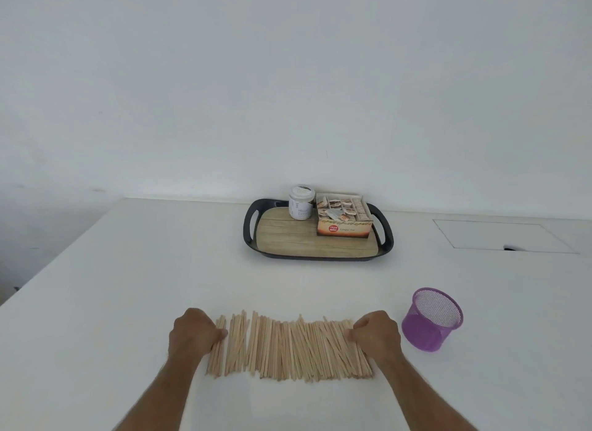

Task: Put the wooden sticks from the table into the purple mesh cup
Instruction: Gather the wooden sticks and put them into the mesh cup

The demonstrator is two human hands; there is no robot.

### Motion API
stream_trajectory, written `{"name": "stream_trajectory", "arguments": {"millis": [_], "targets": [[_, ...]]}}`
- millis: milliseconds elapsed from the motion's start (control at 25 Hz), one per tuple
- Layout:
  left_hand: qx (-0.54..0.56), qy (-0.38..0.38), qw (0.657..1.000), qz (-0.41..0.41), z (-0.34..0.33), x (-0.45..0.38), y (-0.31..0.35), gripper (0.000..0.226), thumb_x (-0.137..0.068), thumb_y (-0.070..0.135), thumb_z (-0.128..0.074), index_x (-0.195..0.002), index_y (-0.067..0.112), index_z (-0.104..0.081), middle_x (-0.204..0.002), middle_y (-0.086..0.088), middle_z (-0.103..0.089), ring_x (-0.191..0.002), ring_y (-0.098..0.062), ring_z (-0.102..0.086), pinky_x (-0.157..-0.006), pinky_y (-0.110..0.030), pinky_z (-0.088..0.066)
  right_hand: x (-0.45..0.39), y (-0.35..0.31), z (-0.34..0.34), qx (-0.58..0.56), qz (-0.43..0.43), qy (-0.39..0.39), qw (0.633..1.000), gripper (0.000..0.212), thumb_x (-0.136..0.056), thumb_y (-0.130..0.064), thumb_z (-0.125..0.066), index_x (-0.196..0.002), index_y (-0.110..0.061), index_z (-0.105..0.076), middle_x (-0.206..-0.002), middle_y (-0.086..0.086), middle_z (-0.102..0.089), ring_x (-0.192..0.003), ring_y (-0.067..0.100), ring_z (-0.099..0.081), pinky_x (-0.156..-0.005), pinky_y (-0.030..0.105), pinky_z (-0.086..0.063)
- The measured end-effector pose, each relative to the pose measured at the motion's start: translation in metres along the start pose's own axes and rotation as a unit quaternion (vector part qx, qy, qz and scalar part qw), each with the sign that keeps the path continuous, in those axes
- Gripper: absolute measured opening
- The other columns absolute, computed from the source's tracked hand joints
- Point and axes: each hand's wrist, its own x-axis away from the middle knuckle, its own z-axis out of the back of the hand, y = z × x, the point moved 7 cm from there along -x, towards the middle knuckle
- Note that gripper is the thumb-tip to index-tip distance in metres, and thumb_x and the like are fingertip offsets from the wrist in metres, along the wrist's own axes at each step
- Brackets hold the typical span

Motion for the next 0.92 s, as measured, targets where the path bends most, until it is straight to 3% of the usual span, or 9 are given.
{"name": "stream_trajectory", "arguments": {"millis": [160, 280, 480, 720, 920], "targets": [[0.01, -0.016, 1.0, 0.001, 0.0, -0.002, 0.004, 0.021, -0.077, 0.014, -0.085, -0.079, -0.001, -0.071, -0.079, -0.013, -0.076, -0.078, -0.03, -0.075, -0.085, -0.042, -0.061, -0.002, 0.004, 0.005, -0.043, -0.017, 0.018, 0.999, 0.02, -0.068, -0.02, -0.085, -0.054, -0.019, -0.07, -0.055, -0.008, -0.069, -0.059, 0.01, -0.067, -0.057, 0.024, -0.052], [0.03, -0.025, 0.999, 0.005, 0.0, -0.005, 0.004, 0.01, -0.077, 0.004, -0.078, -0.077, -0.002, -0.07, -0.079, -0.015, -0.075, -0.077, -0.032, -0.074, -0.083, -0.044, -0.063, -0.003, 0.003, 0.008, -0.078, -0.013, 0.022, 0.997, 0.02, -0.07, -0.017, -0.082, -0.053, -0.017, -0.07, -0.053, -0.009, -0.068, -0.057, 0.011, -0.067, -0.058, 0.027, -0.055], [0.027, -0.02, 0.999, -0.012, 0.001, -0.008, 0.009, 0.013, -0.08, 0.001, -0.069, -0.071, 0.01, -0.065, -0.074, -0.005, -0.069, -0.069, -0.025, -0.064, -0.077, -0.037, -0.058, -0.005, -0.005, 0.02, -0.151, -0.007, 0.029, 0.988, 0.013, -0.072, -0.015, -0.083, -0.065, -0.016, -0.073, -0.061, -0.003, -0.072, -0.062, 0.014, -0.068, -0.068, 0.038, -0.061], [0.075, 0.033, 0.993, -0.083, 0.012, -0.006, 0.053, 0.013, -0.082, 0.012, -0.077, -0.078, 0.018, -0.067, -0.078, 0.002, -0.072, -0.074, -0.017, -0.068, -0.065, -0.027, -0.049, -0.004, -0.018, 0.038, -0.211, 0.027, 0.053, 0.976, 0.011, -0.076, -0.011, -0.082, -0.084, -0.015, -0.075, -0.073, -0.002, -0.075, -0.071, 0.015, -0.07, -0.072, 0.035, -0.059], [0.162, 0.024, 0.968, -0.192, -0.003, 0.019, 0.119, 0.02, -0.082, 0.016, -0.082, -0.102, 0.015, -0.079, -0.082, 0.009, -0.073, -0.083, -0.009, -0.071, -0.086, -0.027, -0.054, -0.001, -0.025, 0.07, -0.248, 0.058, 0.083, 0.964, 0.011, -0.079, -0.014, -0.08, -0.086, -0.017, -0.073, -0.075, -0.003, -0.075, -0.074, 0.015, -0.071, -0.07, 0.033, -0.059]]}}
